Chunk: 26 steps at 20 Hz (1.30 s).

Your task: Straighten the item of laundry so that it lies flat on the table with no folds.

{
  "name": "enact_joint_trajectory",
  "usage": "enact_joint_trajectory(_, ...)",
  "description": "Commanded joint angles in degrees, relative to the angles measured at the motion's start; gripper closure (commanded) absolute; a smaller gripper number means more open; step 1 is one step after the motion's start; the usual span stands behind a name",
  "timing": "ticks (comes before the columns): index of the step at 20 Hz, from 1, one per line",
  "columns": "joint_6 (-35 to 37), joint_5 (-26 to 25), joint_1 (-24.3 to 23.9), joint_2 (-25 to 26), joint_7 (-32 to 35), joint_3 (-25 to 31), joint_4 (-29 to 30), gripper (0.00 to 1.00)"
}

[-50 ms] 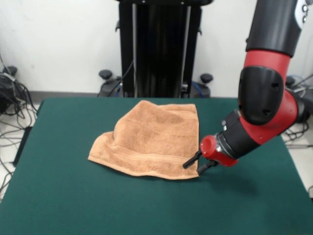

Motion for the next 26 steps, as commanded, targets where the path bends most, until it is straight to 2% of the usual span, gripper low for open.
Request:
enact_joint_trajectory(1, -8.01, -1.19, -3.45, 6.59, 6.21, 7.13, 0.75, 0.0)
enact_joint_trajectory(4, -7.95, -1.09, -3.64, 6.46, 5.96, 7.36, 0.76, 0.0)
enact_joint_trajectory(5, -7.81, -1.04, -3.62, 6.46, 5.95, 7.33, 0.74, 1.0)
enact_joint_trajectory(13, -8.03, -0.96, -4.22, 5.62, 3.18, 8.79, 1.67, 1.0)
enact_joint_trajectory(16, -7.49, -0.8, -3.94, 5.97, 4.16, 8.2, 1.17, 1.0)
enact_joint_trajectory(19, -9.94, -1.04, -3.57, 6.06, 5.85, 7.64, 1.19, 1.0)
enact_joint_trajectory(21, -7.57, -0.86, -3.83, 5.65, 3.86, 8.55, 1.51, 1.0)
enact_joint_trajectory(26, -9.67, -1.09, -4.1, 3.45, 2.34, 10.42, 3.82, 1.0)
